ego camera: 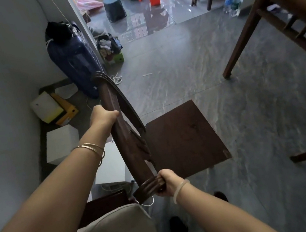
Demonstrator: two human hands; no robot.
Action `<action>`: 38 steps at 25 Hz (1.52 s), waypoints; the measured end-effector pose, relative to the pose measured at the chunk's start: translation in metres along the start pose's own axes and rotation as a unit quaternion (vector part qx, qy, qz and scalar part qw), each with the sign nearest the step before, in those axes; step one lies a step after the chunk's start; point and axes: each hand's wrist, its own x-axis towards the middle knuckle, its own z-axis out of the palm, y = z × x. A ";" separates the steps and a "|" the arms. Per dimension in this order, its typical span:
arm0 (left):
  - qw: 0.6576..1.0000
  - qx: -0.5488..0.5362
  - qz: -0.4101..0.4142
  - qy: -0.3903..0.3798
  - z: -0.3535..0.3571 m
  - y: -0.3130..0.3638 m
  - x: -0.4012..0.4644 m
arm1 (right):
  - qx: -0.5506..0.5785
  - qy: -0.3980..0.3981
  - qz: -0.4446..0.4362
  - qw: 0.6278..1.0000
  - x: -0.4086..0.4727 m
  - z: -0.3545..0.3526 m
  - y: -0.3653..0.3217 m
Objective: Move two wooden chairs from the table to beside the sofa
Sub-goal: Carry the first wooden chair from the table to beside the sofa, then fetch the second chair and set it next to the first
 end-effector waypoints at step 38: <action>0.955 -0.065 0.234 -0.170 0.056 0.159 -0.195 | 0.037 0.166 -0.457 0.873 -0.272 -0.216 -0.086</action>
